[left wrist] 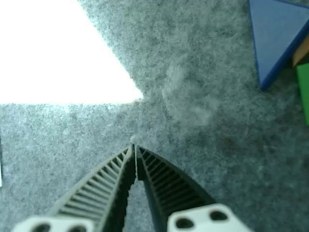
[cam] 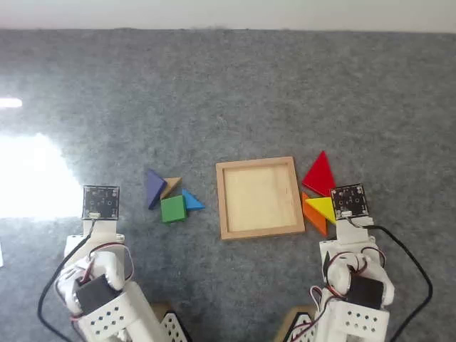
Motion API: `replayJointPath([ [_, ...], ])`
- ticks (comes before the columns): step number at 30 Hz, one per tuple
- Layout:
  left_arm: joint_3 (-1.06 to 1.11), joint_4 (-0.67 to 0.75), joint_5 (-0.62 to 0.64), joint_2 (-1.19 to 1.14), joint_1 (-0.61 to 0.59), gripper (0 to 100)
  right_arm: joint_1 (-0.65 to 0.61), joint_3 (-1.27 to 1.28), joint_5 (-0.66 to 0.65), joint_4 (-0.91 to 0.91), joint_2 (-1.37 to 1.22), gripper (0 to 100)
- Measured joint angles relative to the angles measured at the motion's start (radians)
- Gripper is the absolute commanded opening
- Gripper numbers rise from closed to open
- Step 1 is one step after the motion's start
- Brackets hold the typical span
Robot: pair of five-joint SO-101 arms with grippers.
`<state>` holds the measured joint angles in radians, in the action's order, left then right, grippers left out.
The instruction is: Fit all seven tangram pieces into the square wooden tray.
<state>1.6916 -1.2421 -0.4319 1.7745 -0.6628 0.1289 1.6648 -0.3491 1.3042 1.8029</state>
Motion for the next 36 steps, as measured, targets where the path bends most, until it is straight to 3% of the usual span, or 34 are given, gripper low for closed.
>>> replayJointPath([
  [9, 0.0, 0.0, 0.0, 0.0, 0.0, 1, -0.103, 0.0, -0.006, -0.043, 0.0, 4.2],
  [14, 0.0, 0.0, 0.0, 0.0, 0.0, 1, -0.068, -0.043, -0.173, -0.183, 0.0, 4.4],
  [18, 0.0, 0.0, 0.0, 0.0, 0.0, 1, -0.012, -0.198, -0.19, -0.175, -0.008, 9.9],
  [25, 0.0, 0.0, 0.0, 0.0, 0.0, 1, -0.021, -0.422, -0.153, -0.186, -0.384, 10.9],
  [30, 0.0, 0.0, 0.0, 0.0, 0.0, 1, -0.132, -0.586, -0.117, -0.212, -0.79, 11.0],
  [34, 0.0, 0.0, 0.0, 0.0, 0.0, 1, -0.218, -0.709, -0.342, -0.173, -1.08, 12.5],
  [36, 0.0, 0.0, 0.0, 0.0, 0.0, 1, -0.21, -0.763, -0.48, -0.143, -1.194, 18.1],
])
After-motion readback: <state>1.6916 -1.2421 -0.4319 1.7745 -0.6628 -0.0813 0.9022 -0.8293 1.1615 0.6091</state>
